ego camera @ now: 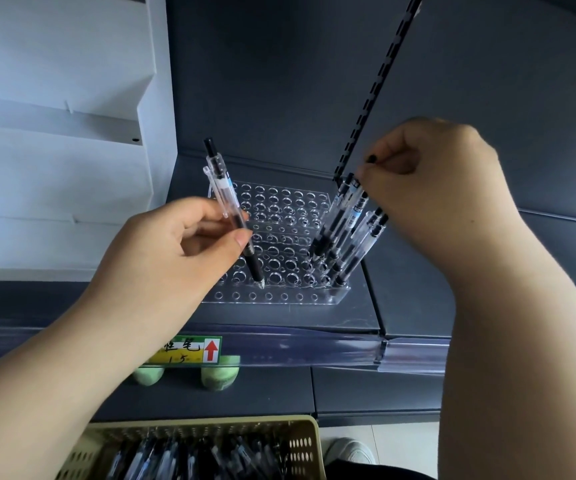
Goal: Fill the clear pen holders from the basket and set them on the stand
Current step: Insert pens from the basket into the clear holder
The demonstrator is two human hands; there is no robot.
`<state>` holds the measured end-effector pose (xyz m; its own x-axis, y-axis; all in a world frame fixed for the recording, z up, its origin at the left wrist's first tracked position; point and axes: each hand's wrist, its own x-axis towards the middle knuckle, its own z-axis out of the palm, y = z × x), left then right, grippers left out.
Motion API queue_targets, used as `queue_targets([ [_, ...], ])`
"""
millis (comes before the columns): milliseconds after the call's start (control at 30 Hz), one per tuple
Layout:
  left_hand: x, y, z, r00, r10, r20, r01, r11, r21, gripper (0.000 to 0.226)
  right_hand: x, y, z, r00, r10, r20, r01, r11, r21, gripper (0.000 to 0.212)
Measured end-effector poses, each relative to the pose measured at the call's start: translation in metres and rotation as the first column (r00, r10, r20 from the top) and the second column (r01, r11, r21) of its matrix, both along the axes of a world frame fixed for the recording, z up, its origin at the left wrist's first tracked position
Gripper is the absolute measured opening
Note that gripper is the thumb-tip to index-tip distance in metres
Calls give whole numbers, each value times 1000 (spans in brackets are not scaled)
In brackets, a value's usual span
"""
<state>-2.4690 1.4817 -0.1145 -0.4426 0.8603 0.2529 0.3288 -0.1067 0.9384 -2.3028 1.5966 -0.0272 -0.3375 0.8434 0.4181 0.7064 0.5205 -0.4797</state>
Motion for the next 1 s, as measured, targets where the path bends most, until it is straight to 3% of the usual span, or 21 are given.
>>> queue_targets([
  [333,0,0,-1,1000,-17,1,17,1000,12,21,3,-2,3,999,-20,27,20,1000,-16,6],
  [633,-2,2,-2,1000,2,-23,-2,1000,11,18,-5,-7,-8,980,-11,201,31,994,-100,11],
  [1000,0,0,0,1000,14,-2,-14,1000,7,22,0,-4,-5,951,-91,295,105,994,-32,11],
])
